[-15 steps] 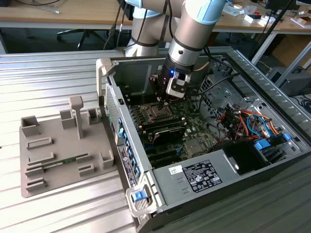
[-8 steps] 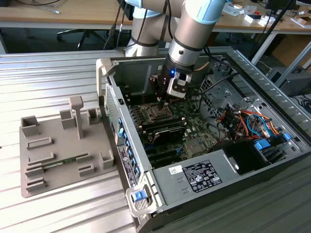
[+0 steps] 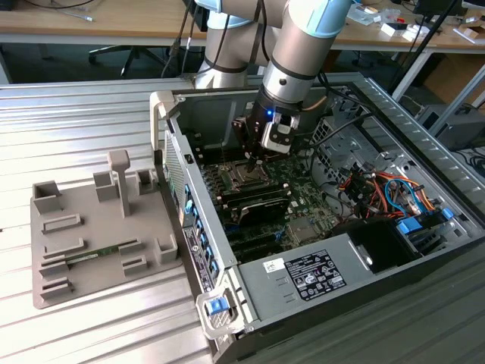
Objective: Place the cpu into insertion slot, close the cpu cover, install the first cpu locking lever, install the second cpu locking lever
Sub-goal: 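Install the first cpu locking lever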
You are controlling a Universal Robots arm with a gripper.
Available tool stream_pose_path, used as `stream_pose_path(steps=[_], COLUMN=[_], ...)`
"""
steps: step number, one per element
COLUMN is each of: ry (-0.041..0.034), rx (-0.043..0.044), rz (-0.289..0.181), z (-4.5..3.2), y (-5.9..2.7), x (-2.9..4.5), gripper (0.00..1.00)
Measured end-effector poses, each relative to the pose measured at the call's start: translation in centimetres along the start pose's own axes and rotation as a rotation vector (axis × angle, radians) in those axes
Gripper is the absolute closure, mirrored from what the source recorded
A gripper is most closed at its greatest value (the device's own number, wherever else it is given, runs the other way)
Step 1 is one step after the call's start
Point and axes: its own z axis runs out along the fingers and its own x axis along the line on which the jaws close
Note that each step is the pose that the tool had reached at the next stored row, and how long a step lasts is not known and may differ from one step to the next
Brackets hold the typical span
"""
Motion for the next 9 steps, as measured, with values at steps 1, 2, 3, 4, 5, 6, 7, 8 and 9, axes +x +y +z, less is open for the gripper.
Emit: stream_pose_path(steps=[1, 2, 3, 4, 5, 6, 7, 8, 9], ry=[-0.0002, -0.0003, -0.0003, -0.0004, -0.0004, -0.0005, -0.0006, -0.0008, -0.0008], rx=[0.0001, 0.0002, 0.0001, 0.0002, 0.0003, 0.0003, 0.0003, 0.0004, 0.0005], rz=[-0.003, -0.004, -0.005, -0.006, -0.007, -0.009, -0.010, -0.012, -0.013], z=[0.00, 0.00, 0.00, 0.00, 0.00, 0.00, 0.00, 0.00, 0.00], y=[0.00, 0.00, 0.00, 0.00, 0.00, 0.00, 0.00, 0.00, 0.00], x=[0.00, 0.00, 0.00, 0.00, 0.00, 0.00, 0.00, 0.00, 0.00], gripper=[0.90, 0.90, 0.90, 0.90, 0.90, 0.90, 0.90, 0.90, 0.90])
